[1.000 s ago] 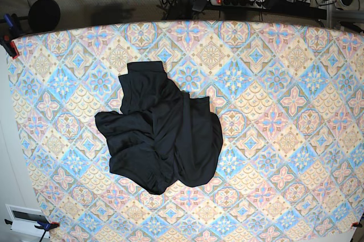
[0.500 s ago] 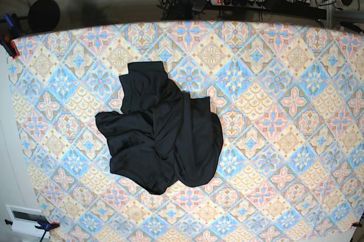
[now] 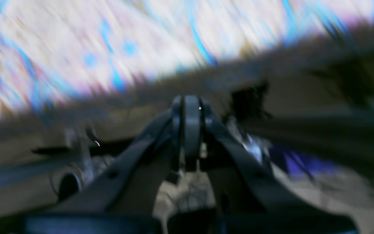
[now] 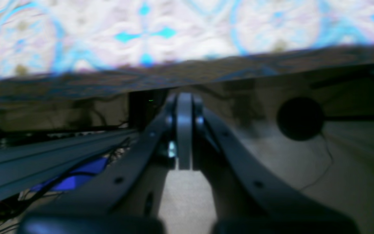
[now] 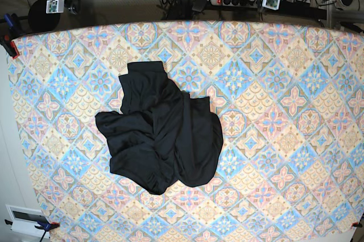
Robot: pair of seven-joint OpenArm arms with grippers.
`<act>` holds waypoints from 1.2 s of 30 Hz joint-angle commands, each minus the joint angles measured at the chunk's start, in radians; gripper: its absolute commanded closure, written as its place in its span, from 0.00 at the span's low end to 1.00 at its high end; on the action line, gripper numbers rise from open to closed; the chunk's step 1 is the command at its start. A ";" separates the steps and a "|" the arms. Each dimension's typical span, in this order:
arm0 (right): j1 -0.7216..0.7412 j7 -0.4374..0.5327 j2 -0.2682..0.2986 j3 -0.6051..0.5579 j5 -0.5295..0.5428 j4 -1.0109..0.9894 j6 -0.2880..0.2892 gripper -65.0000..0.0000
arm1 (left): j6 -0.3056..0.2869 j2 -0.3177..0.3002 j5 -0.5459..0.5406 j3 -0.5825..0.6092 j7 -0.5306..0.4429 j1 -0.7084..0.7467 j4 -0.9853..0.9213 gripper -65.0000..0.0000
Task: Layout the t-shirt on the table in an organized manner, then fold the t-shirt properly
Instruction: 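Reach the left gripper down and grasp the black shirt's edge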
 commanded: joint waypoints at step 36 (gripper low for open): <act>0.363 -0.349 0.022 -0.005 0.004 0.047 0.009 1.00 | -0.001 0.180 -0.350 0.446 0.554 -1.210 -0.578 0.49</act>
